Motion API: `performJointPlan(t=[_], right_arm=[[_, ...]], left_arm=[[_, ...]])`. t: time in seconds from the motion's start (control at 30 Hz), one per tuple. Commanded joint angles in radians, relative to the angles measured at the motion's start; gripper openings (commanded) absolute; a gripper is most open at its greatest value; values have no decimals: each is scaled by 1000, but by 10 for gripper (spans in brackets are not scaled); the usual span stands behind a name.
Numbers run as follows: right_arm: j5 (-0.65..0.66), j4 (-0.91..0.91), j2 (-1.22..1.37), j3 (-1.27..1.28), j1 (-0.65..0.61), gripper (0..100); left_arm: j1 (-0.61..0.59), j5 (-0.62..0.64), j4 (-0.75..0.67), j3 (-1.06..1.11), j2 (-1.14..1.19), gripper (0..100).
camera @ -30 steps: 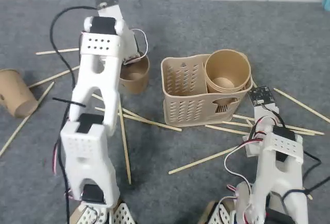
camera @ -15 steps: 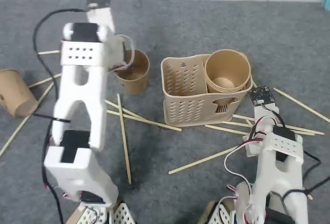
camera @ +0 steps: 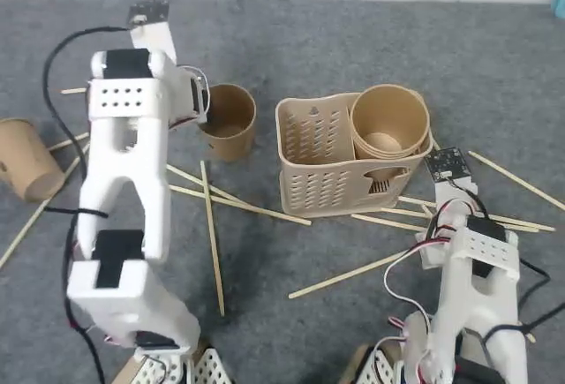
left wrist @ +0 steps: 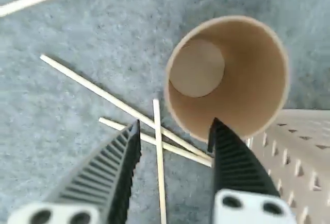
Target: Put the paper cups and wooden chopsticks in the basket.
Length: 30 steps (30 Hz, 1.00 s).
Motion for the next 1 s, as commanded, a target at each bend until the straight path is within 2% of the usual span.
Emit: performJointPlan(t=[0.0,0.07,0.27,0.4,0.5,0.67,0.97], right_arm=[[11,-8,-35,0,1,8],[11,-8,-35,0,1,8],[11,-8,-35,0,1,8],[11,-8,-35,0,1,8],[11,-8,-35,0,1,8],[11,-8,-35,0,1,8],[11,-8,-35,0,1,8]], left_arm=[[3,49,-20,7,-92,213],[6,72,-43,25,-83,213],[6,101,-269,180,18,213],[8,167,-358,206,68,213],[9,186,-353,205,60,189],[14,158,-354,205,-3,1],[106,157,-288,245,-249,12]])
